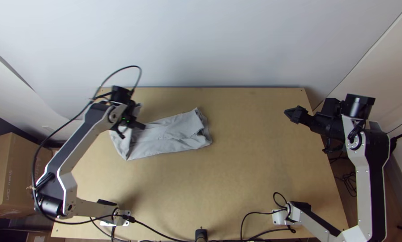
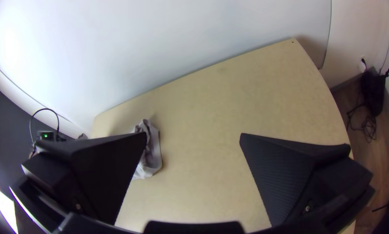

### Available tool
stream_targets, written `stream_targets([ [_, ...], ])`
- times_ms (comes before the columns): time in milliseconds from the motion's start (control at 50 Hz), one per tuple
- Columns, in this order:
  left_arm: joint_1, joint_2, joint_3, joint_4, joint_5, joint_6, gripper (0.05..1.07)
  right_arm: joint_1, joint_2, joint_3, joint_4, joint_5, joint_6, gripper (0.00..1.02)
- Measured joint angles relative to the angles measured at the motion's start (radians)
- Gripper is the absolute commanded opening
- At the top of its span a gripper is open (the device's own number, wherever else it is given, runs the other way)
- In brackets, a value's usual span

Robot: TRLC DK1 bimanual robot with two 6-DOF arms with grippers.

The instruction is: Fold the t-shirt

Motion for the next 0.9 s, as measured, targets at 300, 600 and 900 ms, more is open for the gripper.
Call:
stream_targets([
  [300,-0.242,0.208,0.234,-0.090,-0.269,-0.061,0.08,-0.023,-0.034,-0.056,0.026,0.000,0.000,0.98],
  [600,-0.411,0.401,0.501,-0.306,-0.353,-0.172,0.08,-0.023,-0.082,-0.148,0.055,0.000,0.000,0.99],
  [900,-0.546,0.624,0.703,-0.397,-0.398,-0.287,0.09,-0.023,-0.125,-0.226,0.082,0.000,0.000,0.98],
])
